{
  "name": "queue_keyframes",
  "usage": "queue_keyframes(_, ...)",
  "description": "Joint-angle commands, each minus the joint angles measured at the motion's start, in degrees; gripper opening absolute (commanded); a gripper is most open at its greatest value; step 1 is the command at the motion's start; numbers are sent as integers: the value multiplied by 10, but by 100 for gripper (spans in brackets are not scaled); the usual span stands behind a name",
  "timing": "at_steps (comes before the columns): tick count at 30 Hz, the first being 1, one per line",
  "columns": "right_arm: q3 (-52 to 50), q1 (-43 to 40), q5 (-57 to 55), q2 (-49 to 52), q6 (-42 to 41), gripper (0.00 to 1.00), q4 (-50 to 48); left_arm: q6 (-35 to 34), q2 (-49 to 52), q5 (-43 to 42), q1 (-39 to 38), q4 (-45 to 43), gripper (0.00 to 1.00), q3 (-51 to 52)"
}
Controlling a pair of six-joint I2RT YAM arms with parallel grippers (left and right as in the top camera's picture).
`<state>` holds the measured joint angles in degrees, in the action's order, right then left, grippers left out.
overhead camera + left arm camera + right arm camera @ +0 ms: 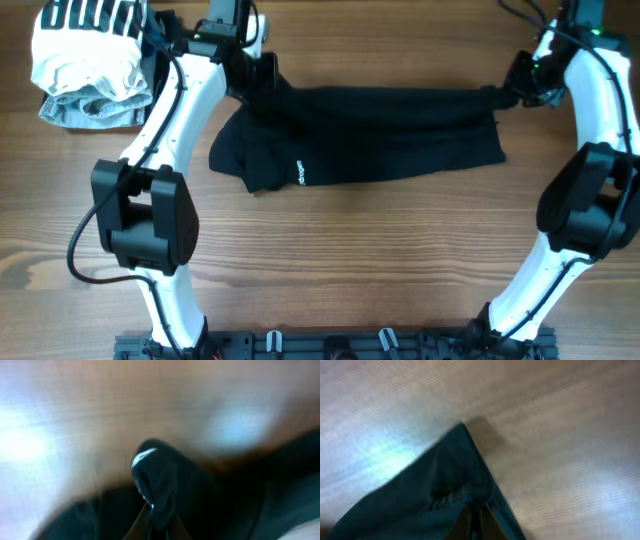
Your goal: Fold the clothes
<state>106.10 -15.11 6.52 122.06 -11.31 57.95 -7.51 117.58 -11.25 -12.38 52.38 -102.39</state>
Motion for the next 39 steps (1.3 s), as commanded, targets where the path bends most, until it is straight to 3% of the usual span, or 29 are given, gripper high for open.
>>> queue_keyframes(1,0,-5,21,-5,22,5,17,11,4,-9,-10,57,4,13)
queue_keyframes(6,-18,-5,20,-4,43,5,58,11,6,-9,-13,71,5,81)
queue_keyframes(9,-42,-10,7,-4,56,22,69,11,6,-9,-14,85,22,96)
queue_keyframes(10,-44,-13,3,-4,56,30,76,11,6,-9,-14,96,31,96)
queue_keyframes(11,-44,-19,3,-4,58,33,81,11,6,-9,-14,109,61,96)
queue_keyframes(12,-44,-24,3,-4,58,37,81,11,6,-9,-14,119,100,96)
queue_keyframes(13,-44,-31,14,-4,80,48,78,11,6,-9,-11,129,100,96)
queue_keyframes(16,-45,-32,31,-3,150,70,58,11,6,-9,0,127,100,96)
queue_keyframes(18,-45,-32,43,5,184,76,41,-9,5,-10,23,122,100,84)
queue_keyframes(21,-55,-32,45,31,205,78,19,-21,-2,-29,57,124,100,35)
queue_keyframes(27,-127,-31,64,55,203,73,-58,-19,-21,13,86,113,100,11)
queue_keyframes(34,-237,-14,191,55,189,65,-120,-19,-21,22,113,111,100,11)
queue_keyframes(35,-252,-10,188,55,186,59,-136,-19,-21,22,113,111,100,11)
queue_keyframes(36,-264,-10,188,55,186,37,-151,-19,-21,22,112,111,100,11)
queue_keyframes(37,-264,-11,188,55,183,25,-156,-19,-21,22,112,111,100,11)
queue_keyframes(38,-262,-17,183,53,166,4,-167,-19,-21,22,112,111,100,11)
queue_keyframes(39,-254,-26,177,53,139,4,-176,-19,-21,24,112,111,100,11)
